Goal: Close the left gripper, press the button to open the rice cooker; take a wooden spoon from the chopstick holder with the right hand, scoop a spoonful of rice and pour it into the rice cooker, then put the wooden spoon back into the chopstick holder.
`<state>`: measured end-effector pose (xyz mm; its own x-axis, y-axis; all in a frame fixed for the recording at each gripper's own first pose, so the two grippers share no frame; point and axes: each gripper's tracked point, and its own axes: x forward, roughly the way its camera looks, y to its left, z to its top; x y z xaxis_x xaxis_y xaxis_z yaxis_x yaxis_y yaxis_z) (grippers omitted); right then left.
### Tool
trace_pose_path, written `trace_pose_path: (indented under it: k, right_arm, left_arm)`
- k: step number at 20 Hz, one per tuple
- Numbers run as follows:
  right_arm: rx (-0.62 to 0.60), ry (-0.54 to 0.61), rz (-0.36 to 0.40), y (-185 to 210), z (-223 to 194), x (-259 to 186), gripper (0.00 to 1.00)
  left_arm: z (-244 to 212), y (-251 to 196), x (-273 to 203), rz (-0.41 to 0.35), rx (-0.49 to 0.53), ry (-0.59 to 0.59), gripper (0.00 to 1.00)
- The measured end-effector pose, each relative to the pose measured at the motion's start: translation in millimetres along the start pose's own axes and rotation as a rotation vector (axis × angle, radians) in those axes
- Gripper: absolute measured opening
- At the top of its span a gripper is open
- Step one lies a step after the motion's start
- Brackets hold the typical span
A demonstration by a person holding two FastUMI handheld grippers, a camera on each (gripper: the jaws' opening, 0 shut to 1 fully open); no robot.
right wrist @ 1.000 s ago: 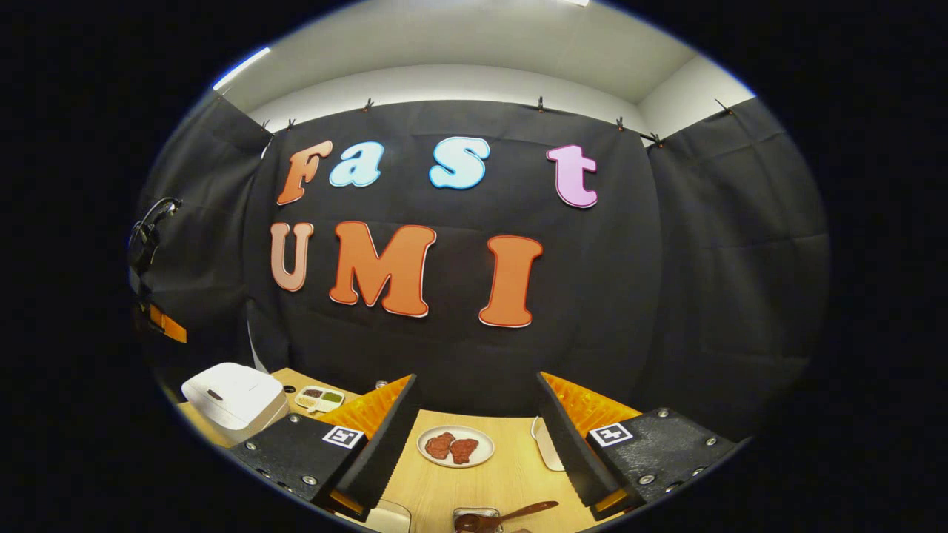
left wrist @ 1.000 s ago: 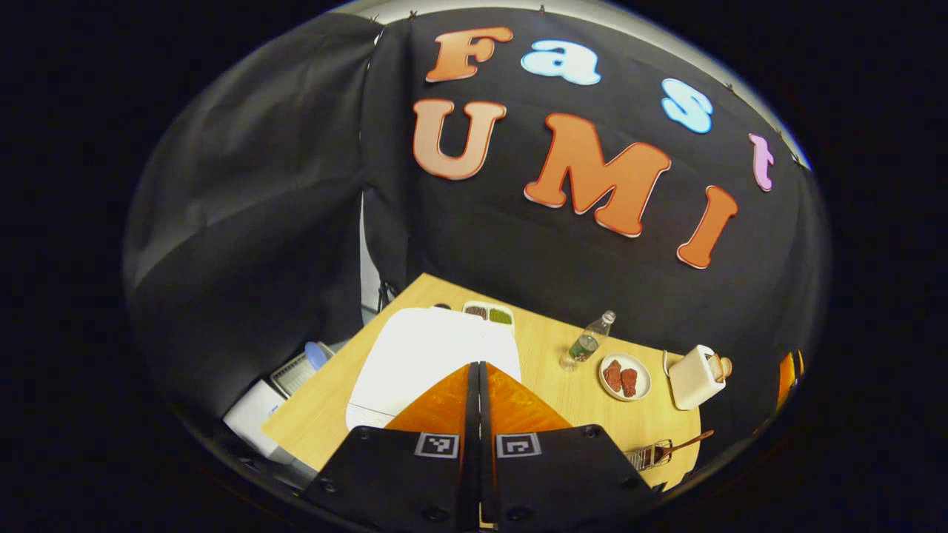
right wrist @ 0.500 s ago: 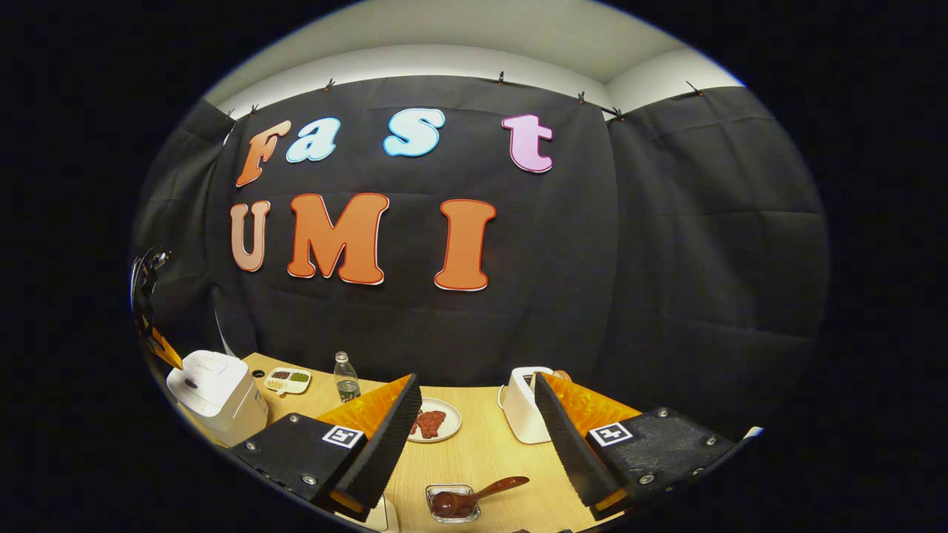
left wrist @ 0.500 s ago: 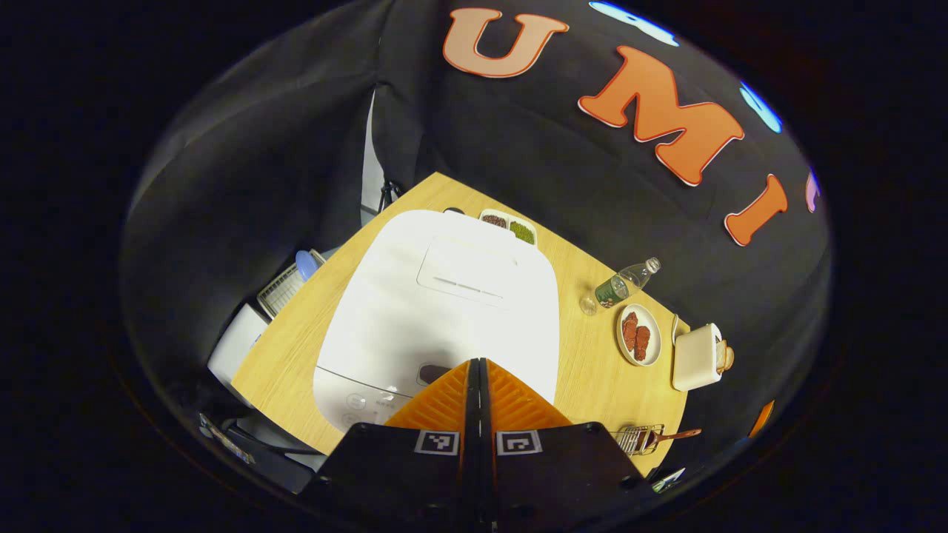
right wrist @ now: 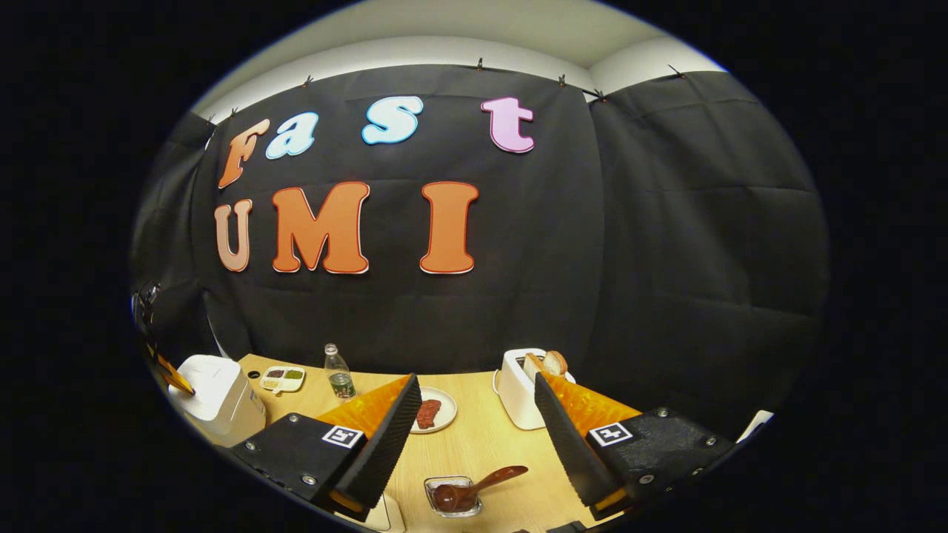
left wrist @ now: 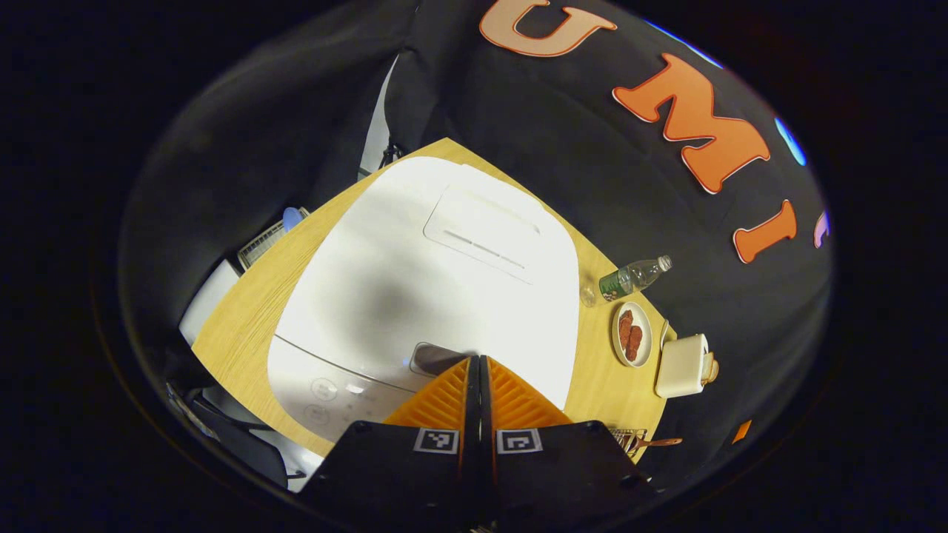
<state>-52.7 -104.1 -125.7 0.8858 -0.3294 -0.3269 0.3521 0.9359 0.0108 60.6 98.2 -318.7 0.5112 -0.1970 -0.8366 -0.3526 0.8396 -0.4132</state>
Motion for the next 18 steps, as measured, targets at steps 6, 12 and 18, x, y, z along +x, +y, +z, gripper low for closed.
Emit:
trace_pose_path:
  k: [6,12,18]
  right_arm:
    - [0.013,0.017,0.025,-0.6,-7.0,3.1,0.95]
    - [0.009,0.072,0.017,-9.9,-28.3,8.4,0.95]
    - [0.059,0.171,0.042,-21.4,-60.9,10.6,0.95]
  left_arm:
    - [0.9,0.3,2.5,0.083,0.089,-0.014,0.02]
    - [40.4,-24.7,-36.5,0.013,0.159,-0.242,0.05]
    - [98.5,-53.4,-111.1,-0.017,0.216,-0.594,0.05]
